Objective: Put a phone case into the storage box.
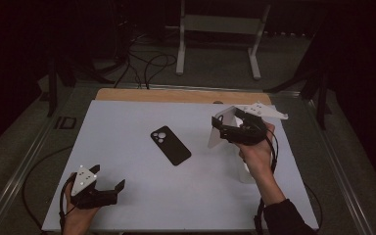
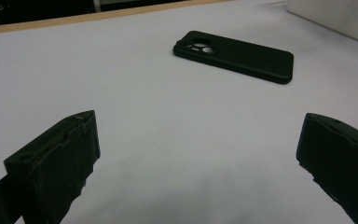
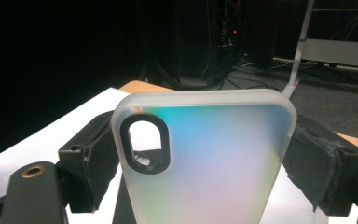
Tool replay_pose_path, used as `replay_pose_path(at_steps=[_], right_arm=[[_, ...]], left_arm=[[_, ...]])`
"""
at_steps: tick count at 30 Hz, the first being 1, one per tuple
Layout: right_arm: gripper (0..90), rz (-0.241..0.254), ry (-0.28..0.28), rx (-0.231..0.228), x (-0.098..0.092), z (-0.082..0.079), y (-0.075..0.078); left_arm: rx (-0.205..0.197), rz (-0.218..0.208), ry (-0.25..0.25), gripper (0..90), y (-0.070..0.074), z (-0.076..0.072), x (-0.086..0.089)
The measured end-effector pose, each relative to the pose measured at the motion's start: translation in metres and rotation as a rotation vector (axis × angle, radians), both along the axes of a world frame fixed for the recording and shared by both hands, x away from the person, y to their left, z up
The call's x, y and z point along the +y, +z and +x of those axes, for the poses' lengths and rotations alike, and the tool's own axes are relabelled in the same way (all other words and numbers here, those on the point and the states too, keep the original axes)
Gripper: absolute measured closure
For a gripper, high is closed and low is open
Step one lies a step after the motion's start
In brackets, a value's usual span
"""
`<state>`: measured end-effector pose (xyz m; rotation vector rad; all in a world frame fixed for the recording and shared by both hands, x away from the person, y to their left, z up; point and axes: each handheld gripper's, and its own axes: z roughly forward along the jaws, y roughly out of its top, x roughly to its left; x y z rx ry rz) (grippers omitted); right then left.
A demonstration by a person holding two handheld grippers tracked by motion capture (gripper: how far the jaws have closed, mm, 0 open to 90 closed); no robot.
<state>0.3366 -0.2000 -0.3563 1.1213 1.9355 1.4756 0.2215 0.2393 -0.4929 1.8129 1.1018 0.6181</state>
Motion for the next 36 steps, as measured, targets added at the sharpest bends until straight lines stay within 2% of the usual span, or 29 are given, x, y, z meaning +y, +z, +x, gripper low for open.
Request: replay_pose_path(at_steps=[6,21,36], right_arm=[[16.6,0.013,-0.021,0.002,-0.004,0.005,0.001],[16.6,0.002,-0.076,-0.011,-0.014,0.019,0.007],[16.6,-0.008,-0.137,-0.014,-0.021,0.034,0.003]], left_arm=[[-0.002,0.002,-0.001,0.0,0.000,0.000,-0.001],[-0.006,0.004,-0.001,0.0,0.000,-0.001,-0.001],[0.005,0.012,-0.018,0.0,-0.002,-0.001,-0.005]])
